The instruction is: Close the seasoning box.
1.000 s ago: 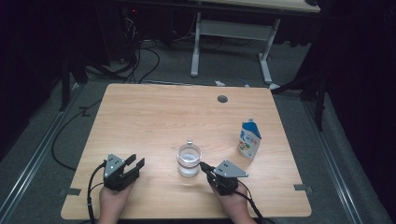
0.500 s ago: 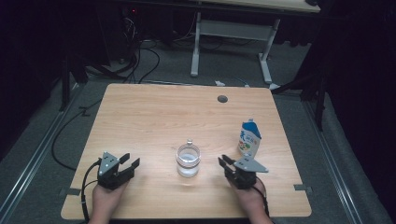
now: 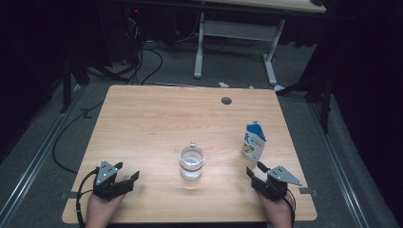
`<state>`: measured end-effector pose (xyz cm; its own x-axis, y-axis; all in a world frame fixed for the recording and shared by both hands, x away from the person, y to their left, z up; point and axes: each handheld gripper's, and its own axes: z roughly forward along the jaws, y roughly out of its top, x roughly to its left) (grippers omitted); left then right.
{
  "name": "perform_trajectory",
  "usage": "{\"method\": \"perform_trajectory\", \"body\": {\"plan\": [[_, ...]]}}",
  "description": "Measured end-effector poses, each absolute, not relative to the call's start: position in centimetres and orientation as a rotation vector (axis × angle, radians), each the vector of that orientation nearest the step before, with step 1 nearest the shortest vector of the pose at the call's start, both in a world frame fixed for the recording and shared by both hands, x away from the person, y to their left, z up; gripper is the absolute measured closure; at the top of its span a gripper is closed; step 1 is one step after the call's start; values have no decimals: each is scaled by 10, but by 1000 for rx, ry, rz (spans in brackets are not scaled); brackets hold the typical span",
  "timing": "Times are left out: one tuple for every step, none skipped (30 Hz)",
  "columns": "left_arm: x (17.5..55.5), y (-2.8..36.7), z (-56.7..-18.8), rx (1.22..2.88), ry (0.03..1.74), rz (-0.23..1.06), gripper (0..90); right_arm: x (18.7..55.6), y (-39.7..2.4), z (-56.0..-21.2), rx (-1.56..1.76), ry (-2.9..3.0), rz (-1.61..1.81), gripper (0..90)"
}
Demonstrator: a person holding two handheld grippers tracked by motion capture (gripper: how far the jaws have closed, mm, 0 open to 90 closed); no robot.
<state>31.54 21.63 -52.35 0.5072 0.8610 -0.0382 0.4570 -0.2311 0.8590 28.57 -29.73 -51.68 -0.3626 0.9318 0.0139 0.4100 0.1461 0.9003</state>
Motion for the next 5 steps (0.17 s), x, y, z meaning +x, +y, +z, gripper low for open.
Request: {"method": "perform_trajectory", "body": {"plan": [[315,216,-523,1867,1089,580,253,286,-297,-517,1278,1854,1179,478],[315,217,-523,1867,1091,581,253,286,-297,-517,1271,1854,1176,479],[315,217,-524,1864,1094,576,253,286,-297,-516,1273,1854,1170,480],[315,217,-524,1865,1095,571,253,285,-297,-516,1274,1852,1172,481],[315,217,-524,1865,1095,571,250,285,-297,-516,1275,1850,1174,481]]}}
